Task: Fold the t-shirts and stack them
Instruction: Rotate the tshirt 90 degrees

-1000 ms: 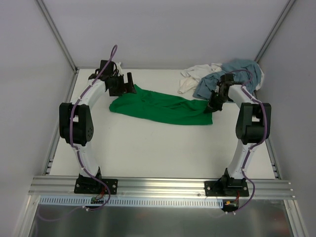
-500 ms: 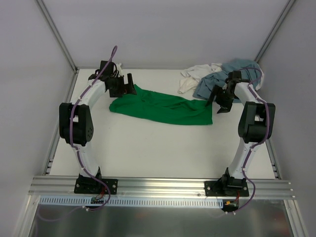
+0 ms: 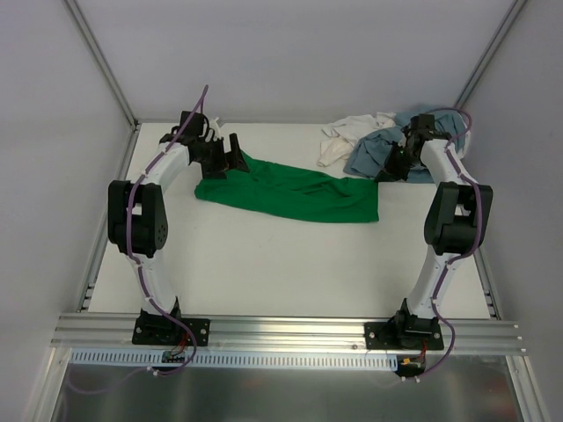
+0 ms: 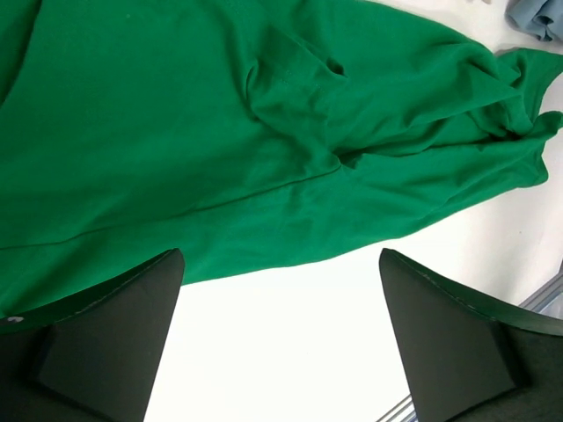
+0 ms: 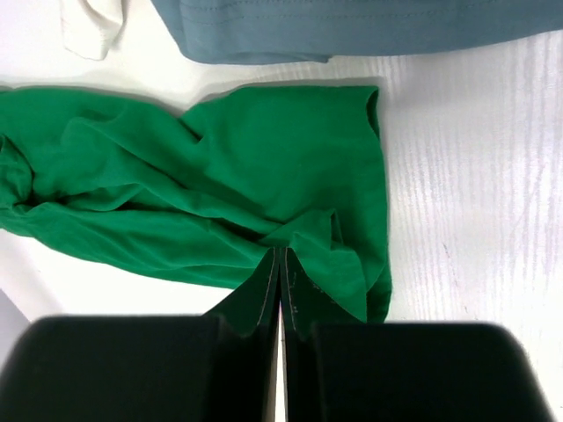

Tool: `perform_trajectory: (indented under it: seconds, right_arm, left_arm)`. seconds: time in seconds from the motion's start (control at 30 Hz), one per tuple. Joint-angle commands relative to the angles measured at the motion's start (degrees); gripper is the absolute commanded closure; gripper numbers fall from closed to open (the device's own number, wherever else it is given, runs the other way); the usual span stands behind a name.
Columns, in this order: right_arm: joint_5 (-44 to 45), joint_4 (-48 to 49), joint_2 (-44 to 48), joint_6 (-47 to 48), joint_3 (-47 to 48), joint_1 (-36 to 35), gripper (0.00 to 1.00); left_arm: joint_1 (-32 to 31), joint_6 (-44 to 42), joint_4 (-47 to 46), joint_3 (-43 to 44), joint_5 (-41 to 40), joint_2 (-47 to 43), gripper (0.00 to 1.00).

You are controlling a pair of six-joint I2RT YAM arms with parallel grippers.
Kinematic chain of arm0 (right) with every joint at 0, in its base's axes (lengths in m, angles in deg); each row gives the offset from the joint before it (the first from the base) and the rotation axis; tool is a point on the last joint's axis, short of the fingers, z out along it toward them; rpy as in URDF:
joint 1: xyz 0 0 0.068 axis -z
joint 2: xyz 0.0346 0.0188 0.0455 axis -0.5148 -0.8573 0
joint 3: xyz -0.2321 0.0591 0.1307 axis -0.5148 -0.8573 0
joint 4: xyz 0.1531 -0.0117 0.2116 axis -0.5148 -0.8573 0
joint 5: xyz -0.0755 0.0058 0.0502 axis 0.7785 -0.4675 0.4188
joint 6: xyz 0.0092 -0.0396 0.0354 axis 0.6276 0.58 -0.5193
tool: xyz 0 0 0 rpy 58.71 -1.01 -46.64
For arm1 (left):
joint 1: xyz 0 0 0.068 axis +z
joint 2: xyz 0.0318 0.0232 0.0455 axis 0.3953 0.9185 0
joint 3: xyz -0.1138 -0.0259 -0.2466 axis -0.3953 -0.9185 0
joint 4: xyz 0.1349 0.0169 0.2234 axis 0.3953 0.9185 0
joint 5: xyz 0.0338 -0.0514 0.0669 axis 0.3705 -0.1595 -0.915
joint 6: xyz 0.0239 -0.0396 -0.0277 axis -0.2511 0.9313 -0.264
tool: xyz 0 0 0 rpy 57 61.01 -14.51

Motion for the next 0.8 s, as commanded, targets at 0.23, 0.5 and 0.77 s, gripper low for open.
perform_trajectory:
  seconds: [0.23,0.5,0.77]
  right_arm:
    - [-5.1,0.23,-0.05,-1.53,-0.78,-5.24,0.01]
    - [-4.57,-0.04,-0.66,-1.18,-0.07,-5.77,0.01]
    - [-4.22,0.14,-5.67,-1.27,-0.07,-5.77,0.0]
  left_arm:
    - [0.57,0.93,0.85,2.44,1.94,-0.17,0.01]
    - [0.39,2.51,0.68,1.91,2.12,0.18,0.01]
    - [-0.05,7.87,-3.1,1.47,4.22,1.67,0.01]
